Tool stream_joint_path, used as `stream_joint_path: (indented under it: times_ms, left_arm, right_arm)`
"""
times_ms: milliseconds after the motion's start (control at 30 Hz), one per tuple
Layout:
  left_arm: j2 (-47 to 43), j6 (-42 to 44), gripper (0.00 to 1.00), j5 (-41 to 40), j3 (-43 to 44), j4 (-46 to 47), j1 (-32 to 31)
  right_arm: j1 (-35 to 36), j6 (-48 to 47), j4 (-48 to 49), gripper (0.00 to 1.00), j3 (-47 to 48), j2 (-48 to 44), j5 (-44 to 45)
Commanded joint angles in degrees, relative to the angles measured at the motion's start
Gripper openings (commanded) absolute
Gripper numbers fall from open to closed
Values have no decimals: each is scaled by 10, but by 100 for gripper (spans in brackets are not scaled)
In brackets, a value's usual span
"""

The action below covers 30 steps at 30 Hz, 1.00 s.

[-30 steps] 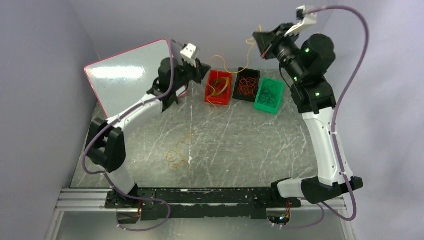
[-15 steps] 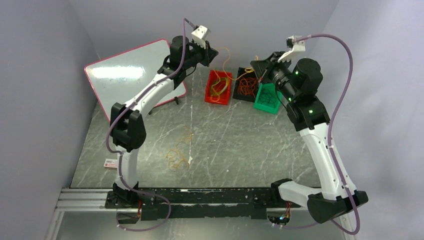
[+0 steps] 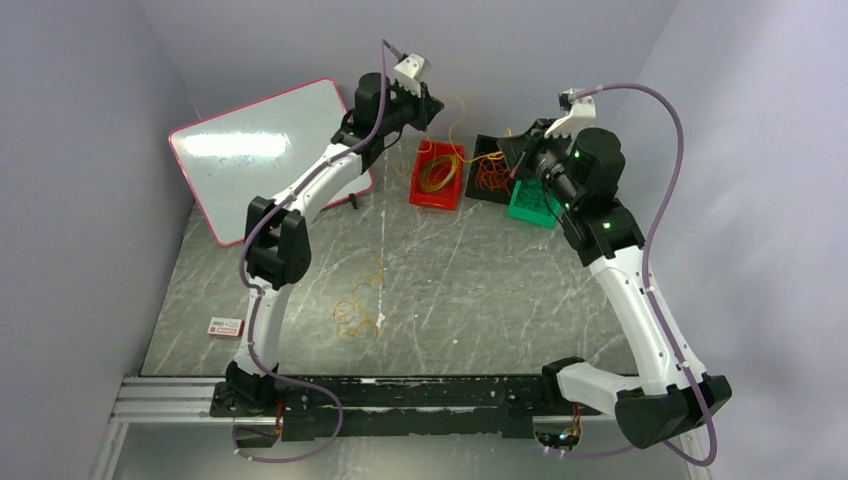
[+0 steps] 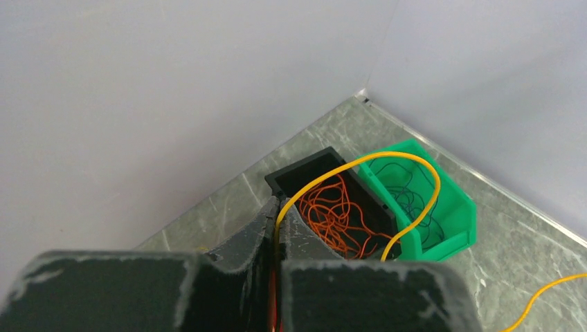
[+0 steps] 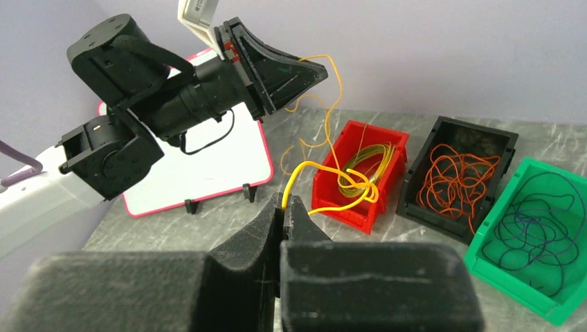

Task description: Untangle the cables

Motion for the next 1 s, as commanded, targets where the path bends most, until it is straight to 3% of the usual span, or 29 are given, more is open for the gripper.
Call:
stream_joint_path:
  times_ms: [0, 667, 833, 967]
  left_arm:
    - [24, -7, 7, 11, 17, 21, 3]
    - [95, -6, 7, -3, 11, 48, 10]
    - [102, 9, 19, 0, -7, 31, 11]
    - [100, 15, 38, 3, -28, 25, 11]
  right_arm:
    - [-3, 1, 30, 0, -16, -5, 9]
    - [-2, 3, 33, 0, -53, -8, 12]
    - [-3, 11, 34, 0, -74, -12, 7]
    - [-3, 15, 41, 0, -83, -8, 5]
